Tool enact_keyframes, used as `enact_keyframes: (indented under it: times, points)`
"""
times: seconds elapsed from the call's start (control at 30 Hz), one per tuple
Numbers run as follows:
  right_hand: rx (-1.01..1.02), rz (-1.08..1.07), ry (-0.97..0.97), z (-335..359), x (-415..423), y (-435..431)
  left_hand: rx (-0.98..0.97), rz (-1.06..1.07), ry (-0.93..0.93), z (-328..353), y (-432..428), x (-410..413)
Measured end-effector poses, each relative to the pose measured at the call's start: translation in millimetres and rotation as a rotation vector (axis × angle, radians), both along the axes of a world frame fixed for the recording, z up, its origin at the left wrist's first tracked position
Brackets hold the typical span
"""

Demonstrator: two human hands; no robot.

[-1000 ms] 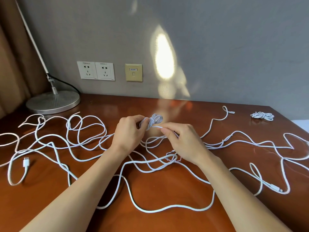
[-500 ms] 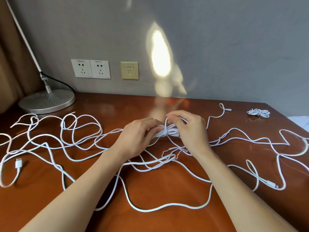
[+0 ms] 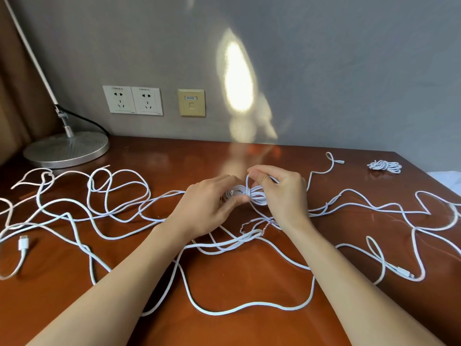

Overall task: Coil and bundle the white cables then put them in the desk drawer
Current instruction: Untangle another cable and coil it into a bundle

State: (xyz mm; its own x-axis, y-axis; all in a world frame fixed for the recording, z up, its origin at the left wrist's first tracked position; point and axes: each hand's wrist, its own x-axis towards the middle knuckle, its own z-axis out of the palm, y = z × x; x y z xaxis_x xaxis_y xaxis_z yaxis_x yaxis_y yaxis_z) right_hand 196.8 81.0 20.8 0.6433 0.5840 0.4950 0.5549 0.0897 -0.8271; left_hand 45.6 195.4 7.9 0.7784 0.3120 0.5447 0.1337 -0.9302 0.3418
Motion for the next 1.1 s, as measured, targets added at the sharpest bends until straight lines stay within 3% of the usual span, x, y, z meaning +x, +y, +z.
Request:
enact_keyframes:
  times: [0.23, 0.53, 0.83, 0.97, 1.1]
  points:
    - [-0.001, 0.041, 0.077, 2, 8, -3, -0.358, -0.105, -0.147, 2, 1, 3]
    - [-0.066, 0.034, 0.128, 1, 19, -2, -0.76, -0.225, -0.161, 4, 0, 4]
    - [-0.21, 0.142, -0.091, -4, 13, -2, -1.114, -0.089, -0.344, 8, -4, 6]
    - [-0.234, 0.235, -0.163, -5, 2, -2, -1.074, 0.106, -0.389, 7, 0, 6]
    - [-0.26, 0.314, -0.17, -6, -6, -1, -0.769, 0.268, -0.36, 7, 0, 6]
